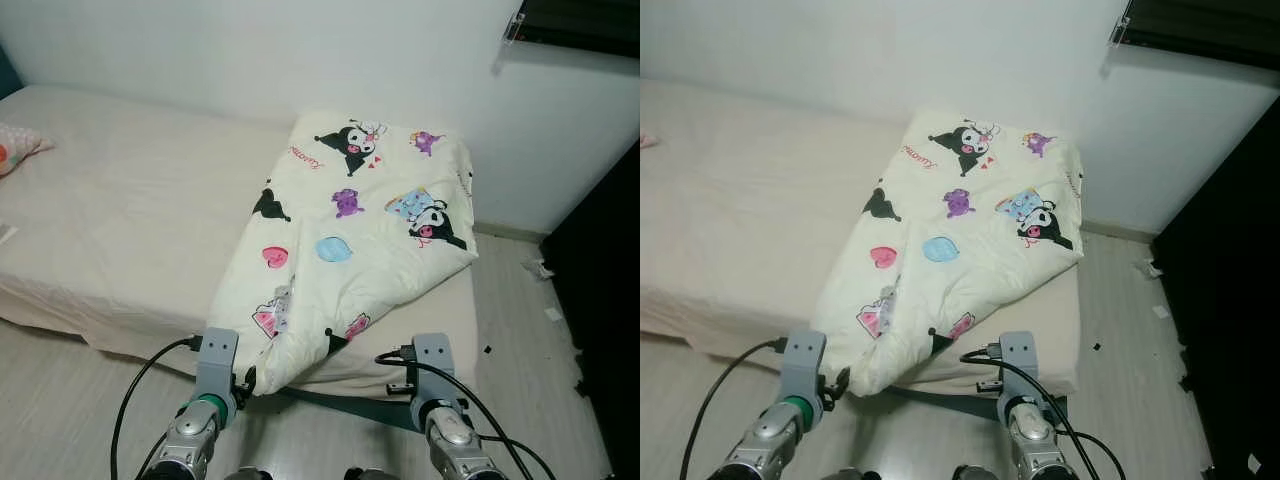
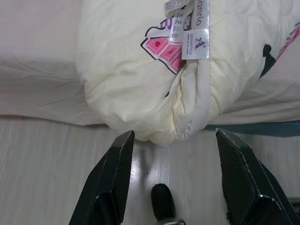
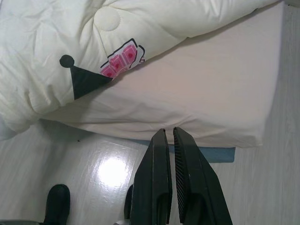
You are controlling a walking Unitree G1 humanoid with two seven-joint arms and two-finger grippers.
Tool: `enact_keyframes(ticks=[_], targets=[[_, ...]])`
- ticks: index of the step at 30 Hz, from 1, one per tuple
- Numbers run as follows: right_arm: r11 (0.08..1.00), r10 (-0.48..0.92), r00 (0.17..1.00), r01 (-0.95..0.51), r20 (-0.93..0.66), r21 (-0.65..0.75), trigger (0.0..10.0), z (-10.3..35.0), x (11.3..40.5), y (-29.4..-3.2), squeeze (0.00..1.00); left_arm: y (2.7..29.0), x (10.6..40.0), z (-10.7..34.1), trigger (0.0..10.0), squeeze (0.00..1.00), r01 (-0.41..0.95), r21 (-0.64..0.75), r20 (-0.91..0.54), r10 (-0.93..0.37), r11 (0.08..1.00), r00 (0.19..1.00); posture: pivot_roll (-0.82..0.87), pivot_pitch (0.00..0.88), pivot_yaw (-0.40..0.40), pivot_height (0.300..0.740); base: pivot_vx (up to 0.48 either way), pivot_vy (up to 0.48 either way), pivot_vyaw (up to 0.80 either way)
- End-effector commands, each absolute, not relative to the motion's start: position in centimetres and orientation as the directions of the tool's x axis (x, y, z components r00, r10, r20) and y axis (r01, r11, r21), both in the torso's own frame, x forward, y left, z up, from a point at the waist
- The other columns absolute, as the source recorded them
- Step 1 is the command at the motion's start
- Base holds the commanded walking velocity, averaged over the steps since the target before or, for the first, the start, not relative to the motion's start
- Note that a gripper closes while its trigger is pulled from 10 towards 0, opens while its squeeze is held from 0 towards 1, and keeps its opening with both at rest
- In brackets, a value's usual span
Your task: Clean up the room
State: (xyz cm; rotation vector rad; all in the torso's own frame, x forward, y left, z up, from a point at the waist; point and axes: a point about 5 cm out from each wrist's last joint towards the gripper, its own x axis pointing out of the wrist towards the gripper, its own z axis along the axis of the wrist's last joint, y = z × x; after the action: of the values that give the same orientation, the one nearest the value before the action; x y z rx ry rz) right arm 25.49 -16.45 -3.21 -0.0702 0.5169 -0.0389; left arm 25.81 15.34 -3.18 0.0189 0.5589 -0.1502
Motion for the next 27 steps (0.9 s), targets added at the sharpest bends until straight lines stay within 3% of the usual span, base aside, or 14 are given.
enact_keyframes(ticks=[1, 5, 23, 27], targets=[[0.997, -0.064, 0.861, 0.032, -0.504, -0.072, 10.0, -3.6, 25.0, -16.7, 0.0, 15.4, 25.5, -3.4, 10.0, 0.0, 0.158, -0.012, -0.534, -0.14, 0.987, 0.834, 0.0, 0.045, 0.007, 0.74, 0.0, 0.0, 0.0], [0.997, -0.064, 0.861, 0.031, -0.505, -0.074, 10.0, -3.7, 24.8, -16.7, 0.0, 15.1, 25.6, -3.2, 10.0, 0.0, 0.204, 0.019, -0.513, -0.166, 0.979, 0.842, 0.0, 0.047, 0.007, 0.74, 0.0, 0.0, 0.0], [0.997, -0.062, 0.863, 0.027, -0.502, -0.075, 10.0, -3.7, 24.7, -16.7, 0.0, 14.7, 26.3, -2.4, 10.0, 0.0, 0.221, 0.016, -0.472, -0.188, 0.975, 0.861, 0.0, 0.065, 0.006, 0.74, 0.0, 0.468, 0.0], [0.997, -0.06, 0.864, 0.028, -0.5, -0.072, 10.0, -3.7, 24.7, -16.6, 0.0, 14.5, 26.3, -2.2, 10.0, 0.0, 0.258, 0.031, -0.452, -0.217, 0.966, 0.865, 0.0, 0.07, 0.01, 0.74, 0.0, -0.12, 0.0]])
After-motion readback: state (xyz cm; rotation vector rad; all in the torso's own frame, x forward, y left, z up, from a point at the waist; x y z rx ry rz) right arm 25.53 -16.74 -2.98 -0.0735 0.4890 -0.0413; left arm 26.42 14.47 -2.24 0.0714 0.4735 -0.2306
